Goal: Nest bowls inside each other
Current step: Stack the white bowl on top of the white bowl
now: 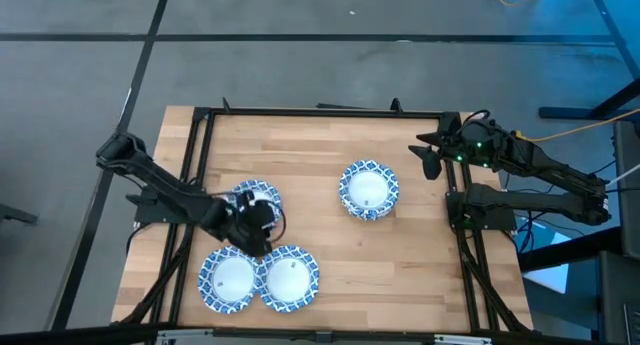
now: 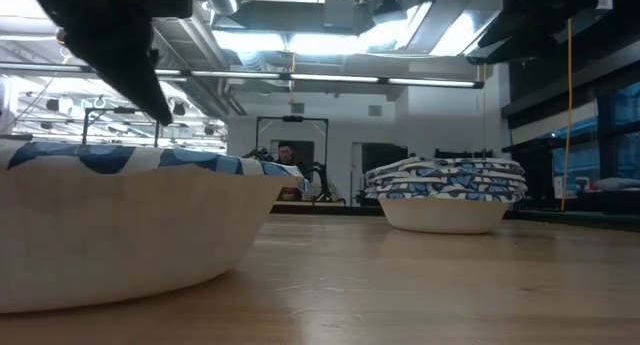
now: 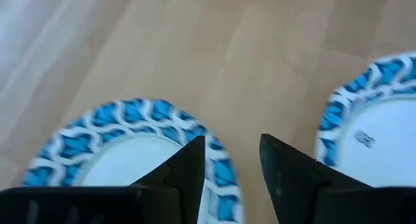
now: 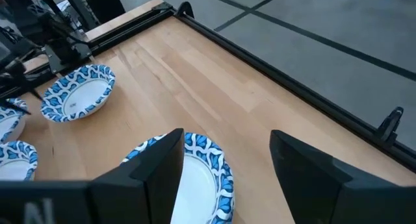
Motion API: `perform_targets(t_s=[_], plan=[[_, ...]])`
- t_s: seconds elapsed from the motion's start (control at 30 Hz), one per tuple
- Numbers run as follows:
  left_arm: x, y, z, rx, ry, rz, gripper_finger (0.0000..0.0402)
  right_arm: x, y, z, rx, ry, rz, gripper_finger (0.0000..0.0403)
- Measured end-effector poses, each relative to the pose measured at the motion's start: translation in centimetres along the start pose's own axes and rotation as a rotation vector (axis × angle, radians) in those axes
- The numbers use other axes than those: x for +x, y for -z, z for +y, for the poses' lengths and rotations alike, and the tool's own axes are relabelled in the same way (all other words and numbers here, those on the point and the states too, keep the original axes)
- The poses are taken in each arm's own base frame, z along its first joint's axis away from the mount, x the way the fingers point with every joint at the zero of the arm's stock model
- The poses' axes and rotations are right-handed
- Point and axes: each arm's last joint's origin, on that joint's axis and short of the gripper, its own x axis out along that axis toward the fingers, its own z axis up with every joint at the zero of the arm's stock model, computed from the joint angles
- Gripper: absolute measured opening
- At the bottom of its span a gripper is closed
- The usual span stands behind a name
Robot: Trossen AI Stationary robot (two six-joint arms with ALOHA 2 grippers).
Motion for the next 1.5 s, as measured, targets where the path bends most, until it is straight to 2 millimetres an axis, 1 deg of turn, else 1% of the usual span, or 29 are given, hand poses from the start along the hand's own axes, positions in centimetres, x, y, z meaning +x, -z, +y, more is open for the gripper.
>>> perform_targets(t_s=[0.07,0.17,0.37,0.53,0.67,0.9,1.3,1.5], plan=[[0.1,0.4,-0.7,-0.010,0.002,0.013,0.0141,0.0,0.0,0.0,-0.004,-0.010,0.003,0.0228],[0.3,1.1,-1.3,-0.032,-0.042,0.060,0.0141,0.0,0.0,0.1,-0.025,-0.018,0.005,0.0228],[1.2,2.4,-2.0,-0.044,-0.110,0.189,0.0141,0.0,0.0,0.0,-0.049,-0.018,0.005,0.0228],[2.0,2.9,-2.4,-0.061,-0.128,0.225,0.0141,0.0,0.0,0.0,-0.051,-0.018,0.005,0.0228],[2.3,2.8,-2.3,-0.069,-0.139,0.229,0.0141,0.0,0.0,0.1,-0.053,-0.024,0.006,0.0228],[2.7,2.5,-1.6,-0.083,-0.163,0.276,0.0141,0.0,0.0,0.1,-0.057,-0.026,0.007,0.0228],[3.0,2.3,-1.1,-0.084,-0.168,0.318,0.0141,0.0,0.0,0.1,-0.060,-0.028,0.007,0.0228],[3.7,3.1,-1.2,-0.071,-0.179,0.384,0.0141,0.0,0.0,0.1,-0.065,-0.028,0.007,0.0228]])
